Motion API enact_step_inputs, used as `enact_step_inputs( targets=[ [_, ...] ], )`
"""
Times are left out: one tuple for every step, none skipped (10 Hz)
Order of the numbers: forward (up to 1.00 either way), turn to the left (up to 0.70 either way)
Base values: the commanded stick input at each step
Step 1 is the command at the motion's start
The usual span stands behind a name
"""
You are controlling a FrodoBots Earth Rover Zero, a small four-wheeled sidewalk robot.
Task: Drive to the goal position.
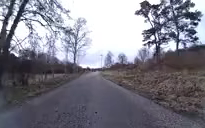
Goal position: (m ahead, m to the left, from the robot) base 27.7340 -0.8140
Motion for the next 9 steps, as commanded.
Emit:
enact_step_inputs(
  targets=[
    [0.5, 0.0],
    [0.5, 0.0],
    [0.5, 0.0],
    [0.5, 0.0],
    [0.5, 0.0],
    [0.5, 0.0],
    [0.5, 0.0],
    [0.5, 0.0],
    [0.5, 0.0]
  ],
)
